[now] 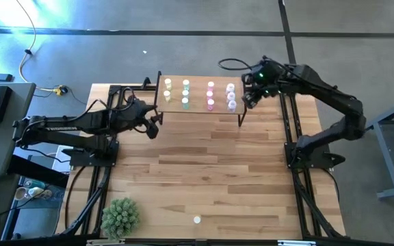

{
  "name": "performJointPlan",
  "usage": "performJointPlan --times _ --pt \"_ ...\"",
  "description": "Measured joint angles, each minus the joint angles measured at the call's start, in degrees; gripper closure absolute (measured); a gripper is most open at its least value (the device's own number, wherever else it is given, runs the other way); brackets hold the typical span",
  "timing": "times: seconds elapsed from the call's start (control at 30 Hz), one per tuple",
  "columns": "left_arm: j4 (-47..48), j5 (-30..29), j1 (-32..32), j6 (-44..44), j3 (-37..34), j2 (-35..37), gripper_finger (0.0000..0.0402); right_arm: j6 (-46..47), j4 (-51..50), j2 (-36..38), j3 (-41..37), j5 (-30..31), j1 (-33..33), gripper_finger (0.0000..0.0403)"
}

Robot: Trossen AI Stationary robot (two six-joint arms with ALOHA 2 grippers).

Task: Pick and place medicine bottles onto shelf by color
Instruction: Put the yellow pill bottle and align it with the other yellow pill bottle on the shelf

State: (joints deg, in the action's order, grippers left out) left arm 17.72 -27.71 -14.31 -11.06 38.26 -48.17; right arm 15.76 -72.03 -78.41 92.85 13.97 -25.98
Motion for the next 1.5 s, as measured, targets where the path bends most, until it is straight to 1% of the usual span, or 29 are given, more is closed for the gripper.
performJointPlan --times 0.1,0.2,0.3,0.43,0.53,0.6,0.67,0.87,0.97,1.03,1.17,1.3,1.4,1.5 --pt "3.7 -1.7 0.0 -3.1 0.0 1.2 0.0205 5.3 1.6 4.5 -7.4 -0.6 0.6 0.0228" --pt "6.8 -2.0 0.0 -6.3 0.0 1.5 0.0205 9.6 4.7 8.8 -15.6 -2.4 2.0 0.0228" --pt "9.5 -3.6 0.0 -8.4 0.0 1.5 0.0205 13.5 10.5 12.2 -23.5 -5.9 3.9 0.0228" --pt "12.4 -4.4 0.1 -11.2 0.0 0.3 0.0205 17.6 19.6 15.4 -32.2 -8.3 7.2 0.0228" --pt "12.4 -3.9 0.1 -10.7 0.0 -0.1 0.0205 18.3 26.2 16.5 -36.5 -11.6 9.3 0.0228" --pt "10.5 -1.4 0.1 -9.3 0.0 0.0 0.0205 17.3 29.2 17.4 -37.1 -15.9 9.9 0.0228" --pt "9.1 1.9 0.0 -7.9 0.4 0.8 0.0205 15.1 30.8 18.3 -36.6 -18.8 10.2 0.0228" --pt "5.2 10.1 0.2 -6.4 1.3 1.8 0.0205 9.6 36.9 20.8 -35.2 -18.8 12.7 0.0228" --pt "5.0 12.4 1.3 -6.4 1.3 1.3 0.0205 7.2 37.6 21.0 -35.2 -18.7 15.6 0.0228" --pt "4.8 12.5 3.0 -6.3 0.6 0.8 0.0205 6.1 39.2 21.0 -36.4 -17.8 18.3 0.0228" --pt "-2.6 11.3 7.8 -6.3 -3.6 0.1 0.0205 3.7 47.5 20.5 -42.3 -13.3 24.7 0.0228" --pt "-13.2 10.5 12.3 -6.2 -8.7 0.0 0.0205 4.0 57.3 20.5 -49.7 -12.4 30.4 0.0228" --pt "-19.8 10.4 14.7 -5.0 -11.8 0.0 0.0205 7.8 66.8 20.3 -55.4 -11.8 34.0 0.0228" --pt "-23.9 10.4 16.8 -4.8 -13.3 -0.2 0.0205 10.5 76.9 19.4 -60.5 -10.6 38.1 0.0228"
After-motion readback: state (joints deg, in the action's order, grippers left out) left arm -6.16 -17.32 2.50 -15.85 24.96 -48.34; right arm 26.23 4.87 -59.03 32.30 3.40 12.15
